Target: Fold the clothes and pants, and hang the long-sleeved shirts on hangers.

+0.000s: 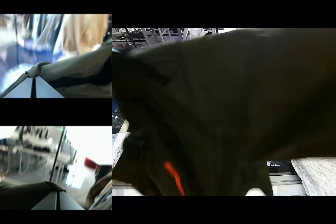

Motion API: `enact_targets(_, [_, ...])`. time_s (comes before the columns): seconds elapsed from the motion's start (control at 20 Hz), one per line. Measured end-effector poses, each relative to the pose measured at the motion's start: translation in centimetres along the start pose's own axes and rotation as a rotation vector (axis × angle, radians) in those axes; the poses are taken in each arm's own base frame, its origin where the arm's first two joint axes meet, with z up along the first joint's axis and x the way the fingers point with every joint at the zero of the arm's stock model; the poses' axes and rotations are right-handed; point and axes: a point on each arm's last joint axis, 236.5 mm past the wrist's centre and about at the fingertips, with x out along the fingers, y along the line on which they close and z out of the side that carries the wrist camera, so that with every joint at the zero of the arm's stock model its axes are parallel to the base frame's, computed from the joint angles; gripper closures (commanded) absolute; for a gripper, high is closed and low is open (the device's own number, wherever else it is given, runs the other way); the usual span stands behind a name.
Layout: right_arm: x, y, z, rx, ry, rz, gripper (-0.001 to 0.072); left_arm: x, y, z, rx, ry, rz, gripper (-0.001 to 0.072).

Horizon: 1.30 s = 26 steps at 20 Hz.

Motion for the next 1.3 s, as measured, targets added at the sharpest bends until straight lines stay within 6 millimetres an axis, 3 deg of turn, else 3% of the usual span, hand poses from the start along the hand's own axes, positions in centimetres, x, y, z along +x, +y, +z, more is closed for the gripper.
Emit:
enact_targets(0.15, [14.1,-1.0,-13.1,0.082,0.327,0.090,0.0695,8.3,8.2,-9.1,-0.256,0.195,-0.009,0.0696])
enact_targets(0.25, [21.5,-1.3,-21.9,0.143,0.464,0.119,0.0672,13.2,13.0,-15.5,-0.397,0.281,0.015,0.0656])
enact_targets(0.3, [24.3,-1.6,-25.7,0.166,0.508,0.117,0.0434,15.5,15.5,-18.1,-0.450,0.294,0.045,0.0452])
enact_targets(0.35, [27.0,-2.1,-28.8,0.184,0.525,0.104,0.0210,17.4,17.8,-20.0,-0.489,0.290,0.084,0.0197])
enact_targets(0.4, [28.8,-2.4,-31.3,0.204,0.546,0.095,0.0172,19.0,19.9,-21.7,-0.518,0.283,0.122,0.0147])
enact_targets(0.5, [30.0,-2.5,-35.2,0.245,0.612,0.100,0.0173,20.7,22.9,-23.6,-0.543,0.269,0.179,0.0147])
enact_targets(0.6, [28.6,-3.1,-38.6,0.281,0.734,0.121,0.0231,20.6,24.9,-24.7,-0.537,0.279,0.222,0.0162])
enact_targets(0.65, [26.9,-3.0,-41.0,0.303,0.838,0.151,0.0262,20.0,25.7,-25.4,-0.542,0.300,0.245,0.0177])
enact_targets(0.75, [22.1,-0.4,-45.5,0.381,1.065,0.289,0.0279,17.9,26.7,-27.8,-0.576,0.399,0.296,0.0260])
enact_targets(0.85, [16.9,3.3,-48.7,0.470,1.260,0.442,0.0279,14.5,27.0,-31.2,-0.616,0.569,0.357,0.0260])
enact_targets(0.95, [12.1,7.5,-50.1,0.512,1.387,0.591,0.0210,10.6,26.4,-34.7,-0.650,0.752,0.408,0.0260])
enact_targets(1.05, [8.0,10.8,-51.5,0.492,1.480,0.687,0.0158,7.6,25.0,-36.8,-0.677,0.874,0.433,0.0260])
enact_targets(1.2, [4.9,14.6,-53.2,0.391,1.533,0.770,0.0105,5.2,22.0,-38.7,-0.713,0.970,0.411,0.0260])
enact_targets(1.25, [4.5,15.3,-53.9,0.342,1.540,0.775,0.0110,4.8,21.1,-39.0,-0.717,0.987,0.396,0.0260])
enact_targets(1.3, [4.3,15.9,-54.5,0.288,1.542,0.778,0.0213,4.5,20.3,-39.4,-0.722,1.003,0.378,0.0260])
